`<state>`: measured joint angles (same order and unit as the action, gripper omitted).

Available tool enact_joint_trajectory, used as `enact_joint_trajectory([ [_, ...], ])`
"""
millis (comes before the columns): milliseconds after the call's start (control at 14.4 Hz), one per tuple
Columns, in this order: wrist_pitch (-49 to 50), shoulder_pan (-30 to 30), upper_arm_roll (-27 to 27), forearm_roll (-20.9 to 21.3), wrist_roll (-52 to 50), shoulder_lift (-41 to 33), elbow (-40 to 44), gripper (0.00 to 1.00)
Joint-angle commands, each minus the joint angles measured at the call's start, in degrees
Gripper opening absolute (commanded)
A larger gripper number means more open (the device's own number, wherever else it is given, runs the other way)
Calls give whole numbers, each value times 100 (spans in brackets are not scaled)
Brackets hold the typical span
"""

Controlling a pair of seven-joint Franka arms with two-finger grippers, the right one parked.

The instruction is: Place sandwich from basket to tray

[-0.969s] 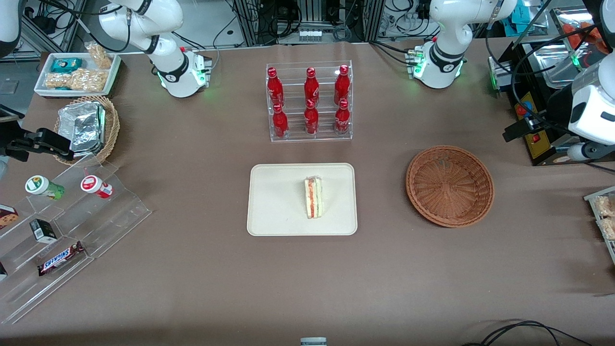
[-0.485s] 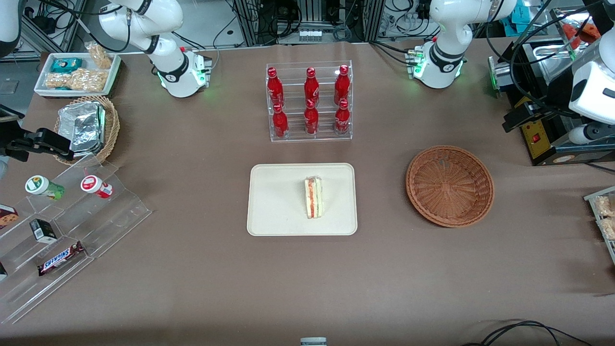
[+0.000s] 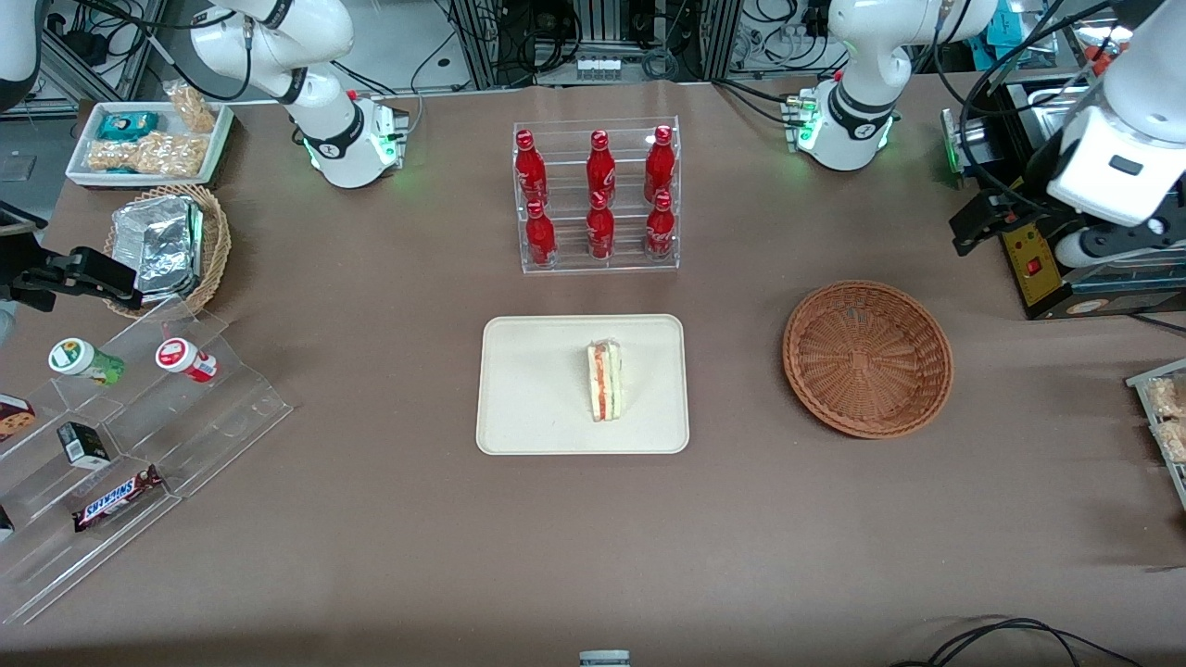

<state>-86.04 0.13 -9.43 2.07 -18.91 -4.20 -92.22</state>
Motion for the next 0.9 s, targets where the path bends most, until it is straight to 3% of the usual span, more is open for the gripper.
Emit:
enact_joint_trajectory([
  [0,-177,56,11,57,168,-275,-245,100],
  [277,-168,-4,46,-13,160,-160,-16,100],
  [346,-168,-13,194,-249,186,-160,-7,100],
  [485,-142,-433,615,-286,186,-195,-25,100],
  [831,-62,-444,670,-339,125,-134,-7,100],
])
